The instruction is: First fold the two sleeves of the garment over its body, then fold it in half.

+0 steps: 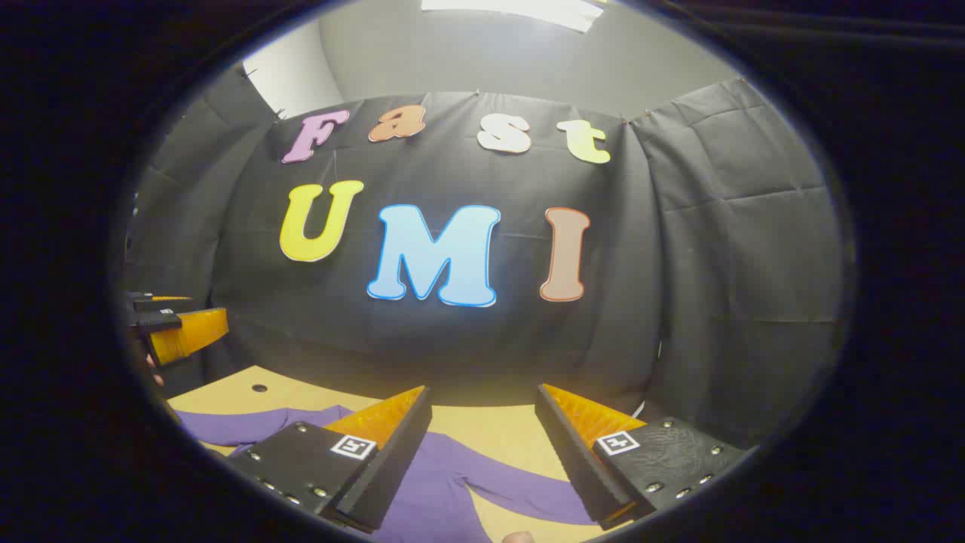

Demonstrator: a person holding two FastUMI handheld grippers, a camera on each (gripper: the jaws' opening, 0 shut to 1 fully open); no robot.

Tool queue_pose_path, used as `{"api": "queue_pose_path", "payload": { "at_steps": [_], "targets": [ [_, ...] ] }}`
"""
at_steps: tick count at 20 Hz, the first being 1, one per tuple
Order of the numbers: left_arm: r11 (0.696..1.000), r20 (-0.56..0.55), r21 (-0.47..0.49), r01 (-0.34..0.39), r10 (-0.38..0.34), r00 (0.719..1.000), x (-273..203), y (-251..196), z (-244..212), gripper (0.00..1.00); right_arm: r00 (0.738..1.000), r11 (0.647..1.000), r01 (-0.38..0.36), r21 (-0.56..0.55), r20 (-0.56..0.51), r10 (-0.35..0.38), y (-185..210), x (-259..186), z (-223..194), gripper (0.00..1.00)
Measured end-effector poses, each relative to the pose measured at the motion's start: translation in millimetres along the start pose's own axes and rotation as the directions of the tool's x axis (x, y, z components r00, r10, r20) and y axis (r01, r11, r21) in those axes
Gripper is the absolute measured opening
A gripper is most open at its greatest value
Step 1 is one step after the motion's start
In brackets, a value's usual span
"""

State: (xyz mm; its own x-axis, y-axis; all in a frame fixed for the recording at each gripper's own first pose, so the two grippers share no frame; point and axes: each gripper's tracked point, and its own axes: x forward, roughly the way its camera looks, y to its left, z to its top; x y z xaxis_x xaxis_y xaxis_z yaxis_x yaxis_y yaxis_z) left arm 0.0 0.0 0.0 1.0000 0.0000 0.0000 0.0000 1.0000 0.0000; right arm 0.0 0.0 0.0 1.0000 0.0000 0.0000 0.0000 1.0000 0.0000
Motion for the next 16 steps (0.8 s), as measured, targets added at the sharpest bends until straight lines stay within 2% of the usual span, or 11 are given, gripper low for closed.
{"api": "queue_pose_path", "payload": {
  "at_steps": [6,16],
  "targets": [
    [1.0,-0.003,-0.004,-0.02,0.02,1.0,-4,3,-2,0.96,0.999,1.0,-0.002,0.025,-0.038,0.003,-3,2,-11,0.91],
    [0.999,-0.023,-0.001,-0.046,0.046,0.999,-8,9,-6,0.96,0.997,1.0,-0.027,-0.001,-0.073,0.027,2,6,-22,0.91]
  ]
}}
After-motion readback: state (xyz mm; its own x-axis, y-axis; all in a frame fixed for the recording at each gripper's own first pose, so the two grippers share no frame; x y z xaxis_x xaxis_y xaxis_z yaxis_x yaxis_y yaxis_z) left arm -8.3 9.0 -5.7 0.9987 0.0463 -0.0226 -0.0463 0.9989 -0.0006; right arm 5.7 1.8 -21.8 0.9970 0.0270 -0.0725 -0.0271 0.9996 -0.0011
